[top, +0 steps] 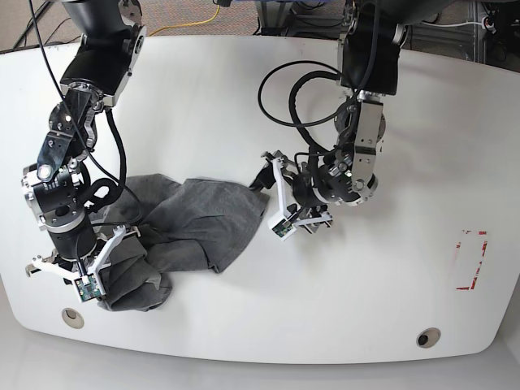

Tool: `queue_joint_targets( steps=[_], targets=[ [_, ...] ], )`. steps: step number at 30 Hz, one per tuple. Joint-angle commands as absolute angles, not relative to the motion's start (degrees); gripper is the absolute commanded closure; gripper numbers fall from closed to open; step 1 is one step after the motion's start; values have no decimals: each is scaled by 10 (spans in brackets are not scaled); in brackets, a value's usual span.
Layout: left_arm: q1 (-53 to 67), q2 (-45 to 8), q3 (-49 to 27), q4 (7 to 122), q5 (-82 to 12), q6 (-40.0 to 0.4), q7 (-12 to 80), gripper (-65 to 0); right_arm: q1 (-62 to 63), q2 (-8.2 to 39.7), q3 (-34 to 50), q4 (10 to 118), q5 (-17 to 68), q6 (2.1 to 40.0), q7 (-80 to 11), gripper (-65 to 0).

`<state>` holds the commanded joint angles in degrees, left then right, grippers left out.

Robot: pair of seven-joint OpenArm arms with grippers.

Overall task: Layout the t-shirt on the table in an organized manner, then fold the t-shirt properly
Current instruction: 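Stretch the held shirt between both grippers, swinging it across the table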

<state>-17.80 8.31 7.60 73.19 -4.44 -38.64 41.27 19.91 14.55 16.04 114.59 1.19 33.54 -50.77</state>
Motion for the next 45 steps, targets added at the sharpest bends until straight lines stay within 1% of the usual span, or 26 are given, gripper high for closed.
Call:
queue_joint_targets(
  steps=[2,4,11,17,19,20,23,26,29,30,33,37,40,42,45],
  targets=[
    [-191,83,78,693,-44,-358,388,-460,199,143,160,1146,12,335,-508,0],
    [-200,83,79,660,-46,-346,369,-461,199,143,160,1146,12,335,-508,0],
    [-233,85,80,540,-49,-345,333,-461,199,142,160,1146,12,335,-508,0],
    [-238,90,80,487,-46,-345,312,-458,199,142,160,1146,12,335,-508,0],
    [-237,90,92,482,-46,-345,312,-444,199,141,160,1146,12,335,-508,0],
    [-235,90,105,482,-47,-345,312,-422,199,141,160,1146,12,335,-508,0],
    [-233,89,140,482,-48,-345,313,-315,199,141,160,1146,12,335,-508,0],
    [-233,88,153,478,-48,-344,314,-190,199,141,160,1146,12,335,-508,0],
    [-220,87,154,479,-45,-342,313,-31,199,141,160,1146,12,335,-508,0],
    [-219,87,154,479,-45,-342,313,0,199,141,160,1146,12,335,-508,0],
    [-217,75,154,486,-47,-342,313,-10,199,141,160,1146,12,335,-508,0],
    [-217,60,149,513,-49,-342,312,-3,199,141,160,1146,12,335,-508,0],
    [-216,40,103,545,-49,-342,313,-3,199,140,160,1148,12,335,-508,0],
    [-216,26,71,560,-49,-344,316,-3,199,131,161,1148,12,335,-508,0],
    [-216,5,49,584,-49,-345,319,-3,199,123,171,1149,12,335,-508,0]
  ],
)
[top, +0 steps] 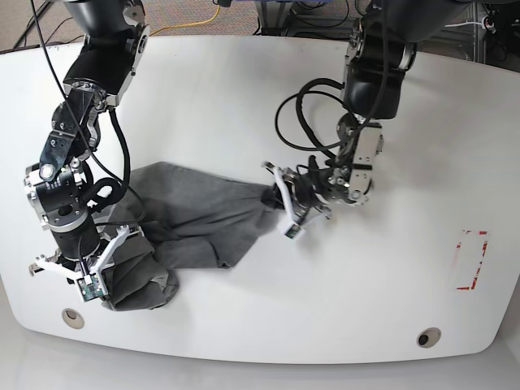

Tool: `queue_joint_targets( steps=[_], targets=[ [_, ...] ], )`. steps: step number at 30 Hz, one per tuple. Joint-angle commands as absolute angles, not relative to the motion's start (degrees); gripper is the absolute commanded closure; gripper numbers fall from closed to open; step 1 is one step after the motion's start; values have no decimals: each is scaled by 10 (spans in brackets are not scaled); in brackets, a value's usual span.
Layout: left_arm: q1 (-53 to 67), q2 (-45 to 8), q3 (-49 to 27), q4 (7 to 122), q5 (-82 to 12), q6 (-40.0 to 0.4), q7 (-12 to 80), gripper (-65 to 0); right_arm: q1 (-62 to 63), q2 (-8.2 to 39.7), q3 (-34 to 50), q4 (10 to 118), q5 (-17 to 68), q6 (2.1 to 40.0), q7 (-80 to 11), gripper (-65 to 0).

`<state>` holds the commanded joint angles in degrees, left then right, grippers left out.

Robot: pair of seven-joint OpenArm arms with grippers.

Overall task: Layout the t-shirt on the table in an organized manner, then fold the t-shirt properly
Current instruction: 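Stretch the held shirt between both grippers, swinging it across the table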

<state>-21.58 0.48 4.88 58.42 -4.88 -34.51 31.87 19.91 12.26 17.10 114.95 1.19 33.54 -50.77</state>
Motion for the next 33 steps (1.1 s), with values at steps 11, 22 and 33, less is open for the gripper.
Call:
queue_joint_targets(
  steps=[11,22,33],
  targets=[
    [-170,-73,-30,880,-51,-352,427,0,204,105,169,1155,12,335,-508,0],
    [-243,-128,-138,1054,-51,-400,524,0,255,107,168,1122,9,335,-508,0],
    [-422,-138,-159,1067,-50,-400,598,0,368,121,167,1036,7,335,-508,0]
  ],
)
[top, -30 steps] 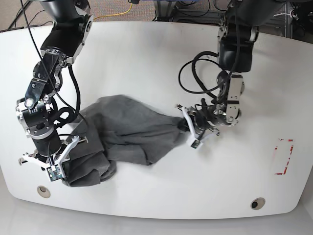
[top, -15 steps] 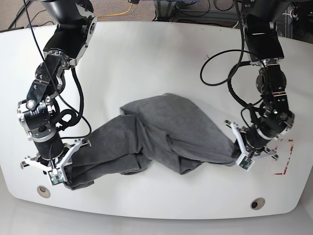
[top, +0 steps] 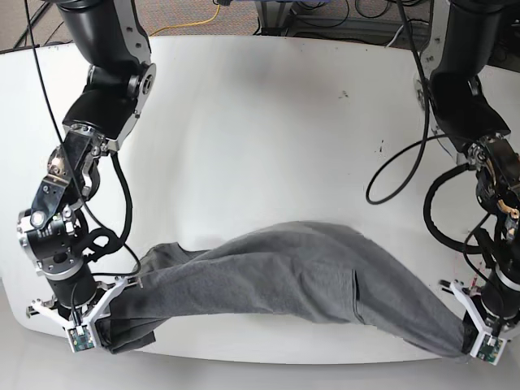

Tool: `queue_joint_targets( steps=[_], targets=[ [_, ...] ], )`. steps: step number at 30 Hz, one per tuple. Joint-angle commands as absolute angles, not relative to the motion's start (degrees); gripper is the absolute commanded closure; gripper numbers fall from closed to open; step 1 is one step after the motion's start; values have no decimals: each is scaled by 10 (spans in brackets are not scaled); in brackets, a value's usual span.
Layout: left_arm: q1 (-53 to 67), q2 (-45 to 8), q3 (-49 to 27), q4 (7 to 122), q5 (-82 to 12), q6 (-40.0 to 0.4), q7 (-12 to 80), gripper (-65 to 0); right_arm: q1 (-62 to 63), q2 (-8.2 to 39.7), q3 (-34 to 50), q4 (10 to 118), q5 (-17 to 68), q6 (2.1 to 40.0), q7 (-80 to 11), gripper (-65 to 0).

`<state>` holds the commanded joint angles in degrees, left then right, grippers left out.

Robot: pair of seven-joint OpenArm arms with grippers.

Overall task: Layout the t-shirt on the table in an organized manner, then fold the t-shirt properly
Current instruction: 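Stretch the held shirt between both grippers, swinging it across the table, then drag the shirt back over the table and lay it flat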

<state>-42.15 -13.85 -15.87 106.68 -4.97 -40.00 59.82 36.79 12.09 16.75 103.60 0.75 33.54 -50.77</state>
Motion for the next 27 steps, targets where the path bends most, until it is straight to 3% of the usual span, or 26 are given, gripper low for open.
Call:
queue_joint_targets(
  steps=[14,27],
  targets=[
    [-596,-150,-160,1034,-48,-400,655,-3,520,148,167,895,7,335,-509,0],
    [-528,-172,-195,1050,-50,-400,687,-3,353,142,170,1038,12,335,-555,0]
  ],
)
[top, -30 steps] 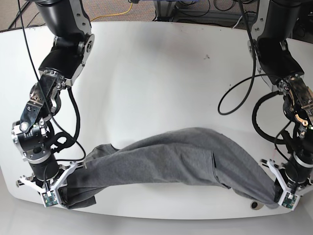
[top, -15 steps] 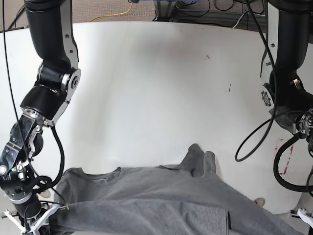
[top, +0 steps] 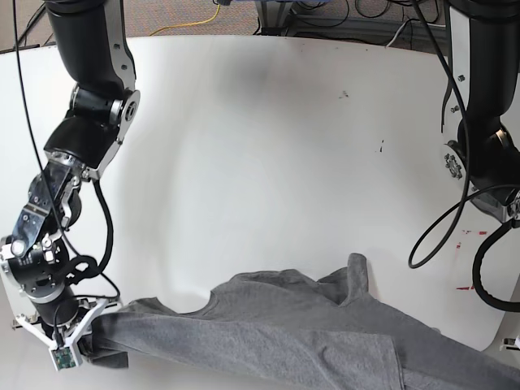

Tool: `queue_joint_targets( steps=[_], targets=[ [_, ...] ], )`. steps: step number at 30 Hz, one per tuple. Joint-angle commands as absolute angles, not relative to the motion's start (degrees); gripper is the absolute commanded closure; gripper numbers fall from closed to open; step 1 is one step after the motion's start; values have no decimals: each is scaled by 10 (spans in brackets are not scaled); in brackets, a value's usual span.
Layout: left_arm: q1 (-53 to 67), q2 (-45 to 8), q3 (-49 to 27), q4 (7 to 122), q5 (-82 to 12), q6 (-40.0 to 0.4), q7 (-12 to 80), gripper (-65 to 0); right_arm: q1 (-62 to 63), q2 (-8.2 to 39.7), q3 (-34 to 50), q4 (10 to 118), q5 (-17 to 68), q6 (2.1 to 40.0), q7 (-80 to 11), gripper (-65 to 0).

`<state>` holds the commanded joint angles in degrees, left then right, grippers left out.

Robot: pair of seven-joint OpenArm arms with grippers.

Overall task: Layout the t-shirt on the table in an organized manner, then fold the t-shirt properly
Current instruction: 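Drag the shirt back over the table and lay it flat, then release the left gripper and move it to the shirt's shoulder edge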

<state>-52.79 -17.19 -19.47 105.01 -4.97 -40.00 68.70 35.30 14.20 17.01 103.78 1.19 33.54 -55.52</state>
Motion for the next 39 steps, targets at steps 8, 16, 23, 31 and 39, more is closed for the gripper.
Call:
queue_joint_targets(
  steps=[8,16,23,31,39],
  targets=[
    [-361,-188,-246,1093,-51,-400,720,-1,176,104,172,1154,11,335,-565,0],
    [-168,-185,-298,1107,-51,-400,716,-1,27,45,207,1166,11,335,-560,0],
    [-47,-185,-327,1107,-51,-400,704,-3,-47,23,219,1165,12,335,-560,0],
    [37,-190,-344,1107,-51,-400,704,-4,-106,-3,221,1164,7,331,-560,-33],
    [76,-214,-348,1105,-51,-400,704,-18,-141,-4,222,1164,7,330,-560,-387]
  ],
)
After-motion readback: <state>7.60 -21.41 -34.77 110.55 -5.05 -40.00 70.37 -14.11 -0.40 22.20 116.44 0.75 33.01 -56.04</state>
